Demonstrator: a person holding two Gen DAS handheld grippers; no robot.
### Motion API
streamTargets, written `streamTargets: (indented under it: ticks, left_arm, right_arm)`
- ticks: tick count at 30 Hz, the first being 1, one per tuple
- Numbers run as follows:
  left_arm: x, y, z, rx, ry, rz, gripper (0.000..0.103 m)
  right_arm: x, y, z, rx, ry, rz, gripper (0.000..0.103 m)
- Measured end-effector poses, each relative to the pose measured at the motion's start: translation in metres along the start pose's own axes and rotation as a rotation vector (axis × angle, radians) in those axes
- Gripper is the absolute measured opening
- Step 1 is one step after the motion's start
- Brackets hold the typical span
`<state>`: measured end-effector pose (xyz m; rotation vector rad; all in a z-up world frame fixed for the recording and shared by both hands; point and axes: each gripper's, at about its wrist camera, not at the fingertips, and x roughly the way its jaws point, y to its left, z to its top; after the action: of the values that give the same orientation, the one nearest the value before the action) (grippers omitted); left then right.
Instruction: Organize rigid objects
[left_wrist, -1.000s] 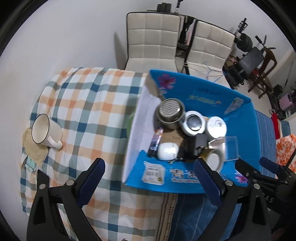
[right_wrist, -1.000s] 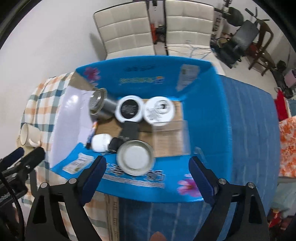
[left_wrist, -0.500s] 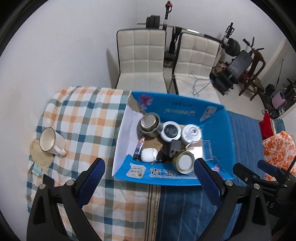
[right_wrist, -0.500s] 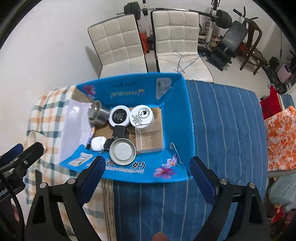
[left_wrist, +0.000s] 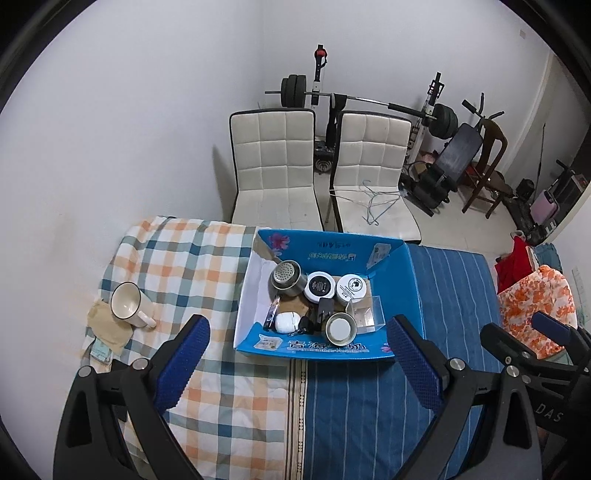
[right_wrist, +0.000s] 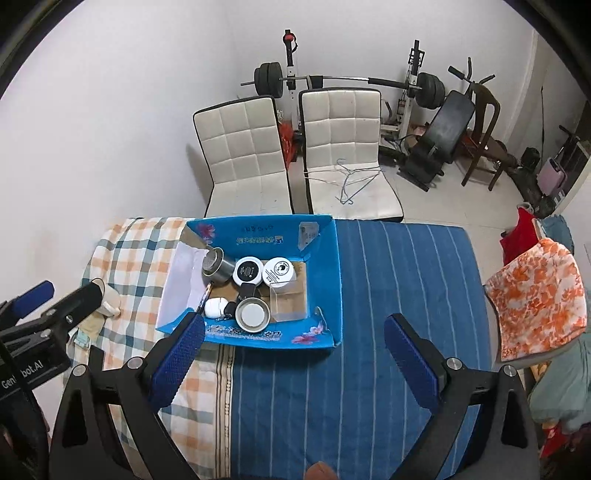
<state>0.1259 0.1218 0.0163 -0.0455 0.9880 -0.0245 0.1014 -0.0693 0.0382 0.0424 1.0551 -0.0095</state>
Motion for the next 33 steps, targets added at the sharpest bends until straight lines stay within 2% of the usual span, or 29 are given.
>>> streamTargets:
  ticks: [6, 18, 33]
  left_arm:
    - [-0.007, -0.004, -0.009, 0.016, 0.007, 0.038, 0.098]
    - [0.001, -0.008, -0.02, 0.023, 0.044, 0.031, 0.098]
    - [-0.002, -0.008, -0.014, 0.032, 0.012, 0.033, 0.098]
  right_arm:
    - [-0.014, -0.003, -0.008, 0.001, -0.004, -0.008, 0.1]
    - [-0.011, -0.009, -0.014, 0.004, 0.016, -0.038, 0.1]
    - [-0.019, -0.009, -0.005, 0.007, -0.027, -0.077, 0.1]
